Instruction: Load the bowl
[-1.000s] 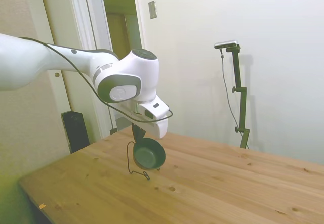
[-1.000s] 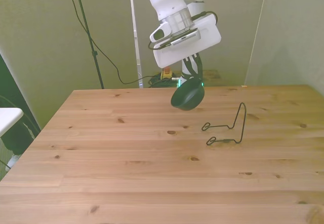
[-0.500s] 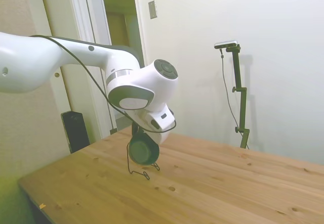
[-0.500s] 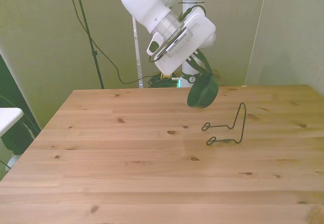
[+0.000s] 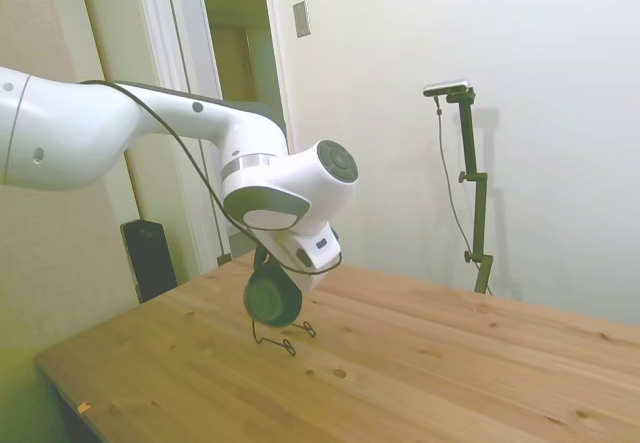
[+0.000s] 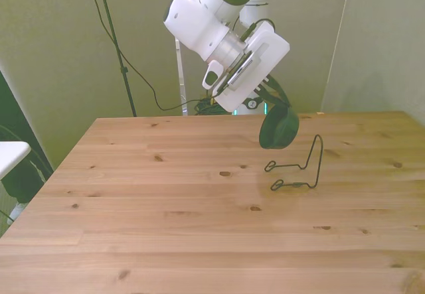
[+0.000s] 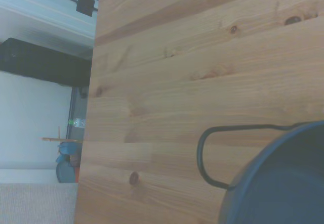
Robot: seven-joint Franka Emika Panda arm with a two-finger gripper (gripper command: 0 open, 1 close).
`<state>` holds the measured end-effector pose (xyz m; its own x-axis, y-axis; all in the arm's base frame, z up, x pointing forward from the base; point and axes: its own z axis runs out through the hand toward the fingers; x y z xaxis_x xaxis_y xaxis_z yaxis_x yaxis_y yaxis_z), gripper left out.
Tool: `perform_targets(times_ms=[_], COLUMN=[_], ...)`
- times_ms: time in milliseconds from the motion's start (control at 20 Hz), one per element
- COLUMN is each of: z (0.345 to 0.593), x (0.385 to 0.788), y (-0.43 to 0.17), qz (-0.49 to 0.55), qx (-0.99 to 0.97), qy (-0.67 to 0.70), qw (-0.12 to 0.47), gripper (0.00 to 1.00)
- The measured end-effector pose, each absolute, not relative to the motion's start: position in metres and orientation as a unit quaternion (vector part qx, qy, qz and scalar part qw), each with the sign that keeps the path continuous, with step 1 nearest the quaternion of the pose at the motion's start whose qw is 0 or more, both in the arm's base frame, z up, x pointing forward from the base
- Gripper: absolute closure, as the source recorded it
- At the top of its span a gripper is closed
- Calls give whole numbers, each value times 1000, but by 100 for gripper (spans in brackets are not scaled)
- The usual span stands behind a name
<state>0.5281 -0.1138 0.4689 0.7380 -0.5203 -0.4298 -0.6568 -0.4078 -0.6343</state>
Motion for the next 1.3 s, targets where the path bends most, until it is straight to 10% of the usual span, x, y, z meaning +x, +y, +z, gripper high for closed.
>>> perform_targets(times_ms=[1300], z=[414], x=[566], y=[-77], qz=[97], qx=[-837], qy=[342], qw=[416], gripper=[100])
